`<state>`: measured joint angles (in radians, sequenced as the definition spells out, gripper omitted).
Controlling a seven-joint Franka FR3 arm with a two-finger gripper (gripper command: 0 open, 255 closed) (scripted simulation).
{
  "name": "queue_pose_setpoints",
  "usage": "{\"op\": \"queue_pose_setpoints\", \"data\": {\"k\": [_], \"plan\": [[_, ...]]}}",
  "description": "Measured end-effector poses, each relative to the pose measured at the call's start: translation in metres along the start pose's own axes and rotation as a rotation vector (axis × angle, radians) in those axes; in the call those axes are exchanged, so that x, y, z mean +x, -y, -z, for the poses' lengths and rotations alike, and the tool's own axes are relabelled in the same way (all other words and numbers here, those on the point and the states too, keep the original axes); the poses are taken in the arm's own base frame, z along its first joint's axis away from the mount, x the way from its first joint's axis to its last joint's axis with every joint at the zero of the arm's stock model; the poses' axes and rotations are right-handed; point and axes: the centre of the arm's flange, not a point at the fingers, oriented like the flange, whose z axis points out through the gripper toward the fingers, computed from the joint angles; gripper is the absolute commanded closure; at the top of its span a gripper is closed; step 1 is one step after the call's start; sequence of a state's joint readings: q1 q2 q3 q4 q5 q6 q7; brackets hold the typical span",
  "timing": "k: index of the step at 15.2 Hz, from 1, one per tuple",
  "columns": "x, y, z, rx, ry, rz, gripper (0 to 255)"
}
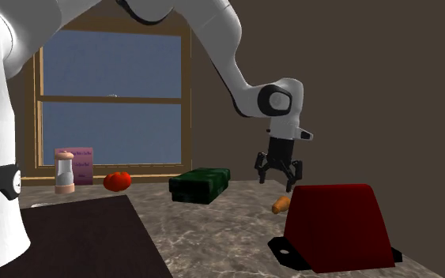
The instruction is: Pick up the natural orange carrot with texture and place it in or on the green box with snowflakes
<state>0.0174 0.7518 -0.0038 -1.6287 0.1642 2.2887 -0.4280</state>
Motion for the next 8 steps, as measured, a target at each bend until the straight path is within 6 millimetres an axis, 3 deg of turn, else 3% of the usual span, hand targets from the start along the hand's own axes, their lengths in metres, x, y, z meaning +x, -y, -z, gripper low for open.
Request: {"op": "queue_pose_setpoints", "data": {"k": [3, 8], "plan": [[0.03, -0.009, -0.021, 0.003, -0.003, 0.017, 0], [0.037, -0.01, -0.053, 0.004, -0.004, 0.022, 0]]}}
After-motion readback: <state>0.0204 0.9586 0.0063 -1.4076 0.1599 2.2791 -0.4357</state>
